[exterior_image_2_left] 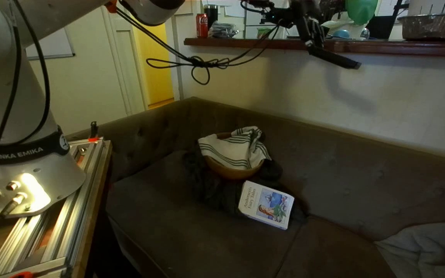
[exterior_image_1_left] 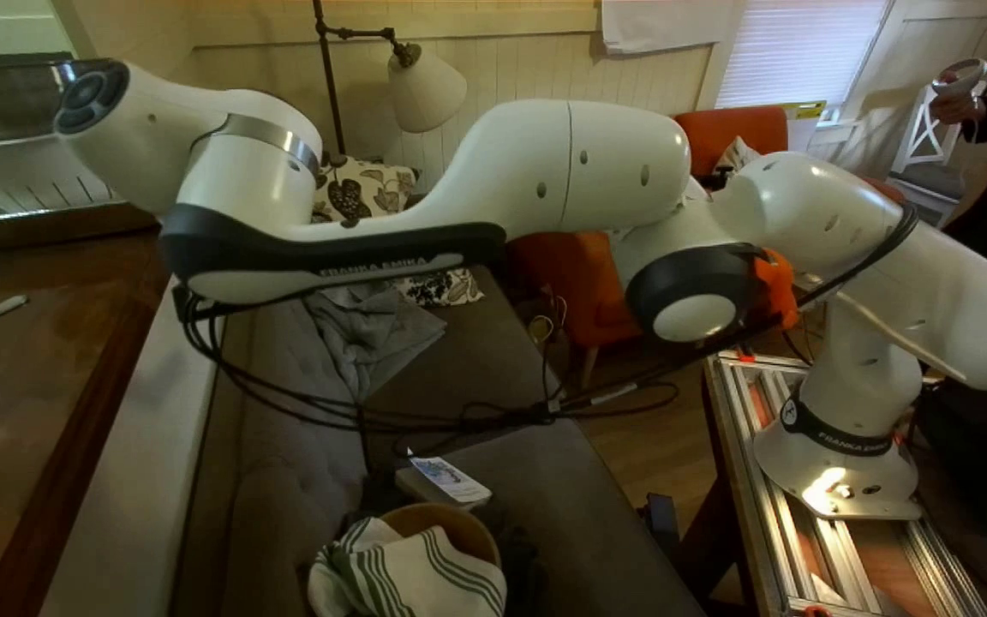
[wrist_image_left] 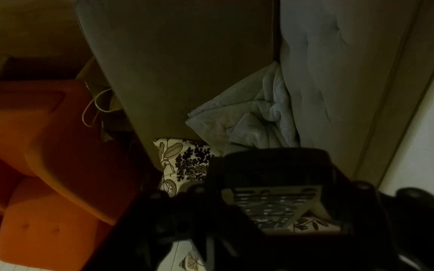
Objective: Put the black remote control on the backrest of the sofa.
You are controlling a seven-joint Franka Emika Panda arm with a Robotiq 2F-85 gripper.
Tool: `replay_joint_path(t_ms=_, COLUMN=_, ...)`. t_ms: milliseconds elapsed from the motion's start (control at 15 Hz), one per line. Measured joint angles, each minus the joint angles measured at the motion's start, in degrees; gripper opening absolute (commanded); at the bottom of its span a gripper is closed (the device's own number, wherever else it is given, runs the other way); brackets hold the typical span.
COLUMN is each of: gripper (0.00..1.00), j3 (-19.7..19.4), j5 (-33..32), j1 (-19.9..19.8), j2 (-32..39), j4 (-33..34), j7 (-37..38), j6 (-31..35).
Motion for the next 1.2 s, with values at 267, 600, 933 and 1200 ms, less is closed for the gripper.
replay_joint_path(t_ms=267, gripper=0.37, j3=1.0, j5=1.7, j1=-8.1, j2=1.0, j4=0.0, j7=-6.2, j6=5.3)
replay_joint_path(t_ms=600, gripper=0.37, j3=1.1, j5=2.0, j1=-14.0, j2=6.0, j4=-0.3, j7=-13.9, j6=19.1)
replay_joint_path(t_ms=933, gripper=0.37, j3=-1.2, j5=1.9, j1=-15.6, j2=12.5, j4=-0.6, j7=-19.4, j6=25.6)
replay_joint_path(t_ms=1200, gripper=0.62, j3=-6.6, j5=-1.6, j1=-15.3, j2=16.2, j4=-0.5, j7=-20.3, j6=25.8)
